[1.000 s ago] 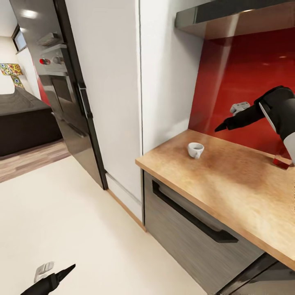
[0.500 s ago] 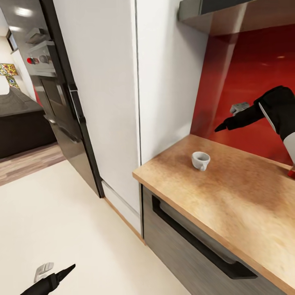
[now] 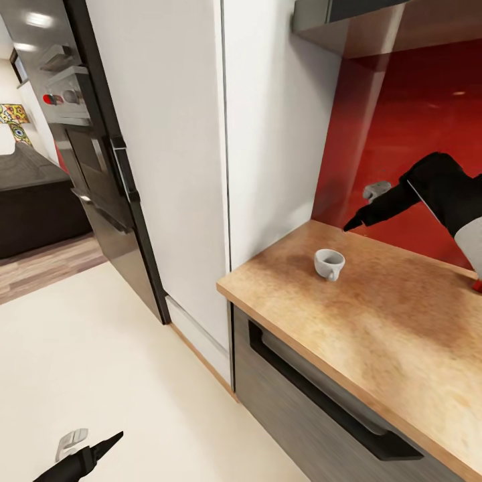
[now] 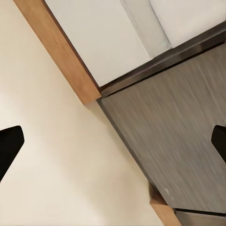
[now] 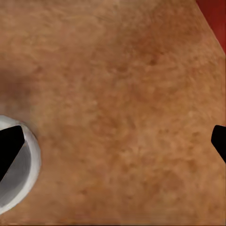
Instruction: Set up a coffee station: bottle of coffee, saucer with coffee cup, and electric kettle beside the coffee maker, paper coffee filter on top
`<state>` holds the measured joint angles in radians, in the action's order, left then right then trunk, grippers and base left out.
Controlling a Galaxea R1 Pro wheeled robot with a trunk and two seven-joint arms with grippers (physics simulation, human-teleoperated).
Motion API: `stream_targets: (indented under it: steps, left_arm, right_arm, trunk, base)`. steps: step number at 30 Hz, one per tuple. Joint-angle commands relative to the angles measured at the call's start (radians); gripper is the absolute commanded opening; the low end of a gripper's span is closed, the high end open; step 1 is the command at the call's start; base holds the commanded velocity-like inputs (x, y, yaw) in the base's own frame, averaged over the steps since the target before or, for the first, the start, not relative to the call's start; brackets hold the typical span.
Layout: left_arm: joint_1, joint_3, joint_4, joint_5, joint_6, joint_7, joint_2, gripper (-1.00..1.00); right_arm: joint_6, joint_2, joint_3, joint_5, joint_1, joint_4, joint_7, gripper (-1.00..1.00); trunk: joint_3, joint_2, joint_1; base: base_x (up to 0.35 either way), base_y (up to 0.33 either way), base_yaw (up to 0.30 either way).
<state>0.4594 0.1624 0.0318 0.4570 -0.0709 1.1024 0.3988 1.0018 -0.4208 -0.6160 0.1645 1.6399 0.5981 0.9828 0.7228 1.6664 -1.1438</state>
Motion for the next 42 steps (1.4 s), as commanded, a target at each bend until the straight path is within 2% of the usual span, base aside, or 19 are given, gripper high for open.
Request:
stream_targets:
  steps: [1, 11, 15, 19, 37, 42]
  left_arm:
    - [0.001, 0.008, -0.001, -0.009, -0.007, 0.002, 0.0, 1.0]
    - [0.002, 0.008, -0.001, -0.009, -0.007, 0.002, 0.0, 1.0]
    - [0.001, 0.008, -0.001, -0.009, -0.007, 0.002, 0.0, 1.0]
    - [0.002, 0.008, -0.001, -0.009, -0.007, 0.002, 0.0, 1.0]
    - [0.002, 0.008, -0.001, -0.009, -0.007, 0.002, 0.0, 1.0]
    - [0.001, 0.008, -0.001, -0.009, -0.007, 0.002, 0.0, 1.0]
  right_arm:
    - [0.0, -0.001, -0.012, 0.011, 0.0, 0.001, 0.028, 1.0]
    - [0.0, 0.002, -0.034, 0.012, -0.017, -0.005, 0.055, 1.0]
    - [0.0, 0.004, -0.078, 0.012, -0.024, -0.007, 0.057, 1.0]
    - [0.0, 0.007, -0.097, 0.011, -0.027, -0.009, 0.057, 1.0]
    - [-0.002, 0.013, -0.102, 0.003, -0.028, -0.008, 0.064, 1.0]
    - [-0.003, 0.014, -0.102, 0.002, -0.028, -0.007, 0.106, 1.0]
  trunk:
    - [0.001, 0.0, 0.0]
    - [0.001, 0.0, 0.0]
    - [0.001, 0.0, 0.0]
    - [0.001, 0.0, 0.0]
    - [0.001, 0.0, 0.0]
    - [0.001, 0.0, 0.0]
  base:
    - [0.0, 0.0, 0.0]
    - [0.0, 0.0, 0.0]
    - [0.0, 0.0, 0.0]
    - [0.0, 0.0, 0.0]
    - [0.0, 0.0, 0.0]
    - [0.0, 0.0, 0.0]
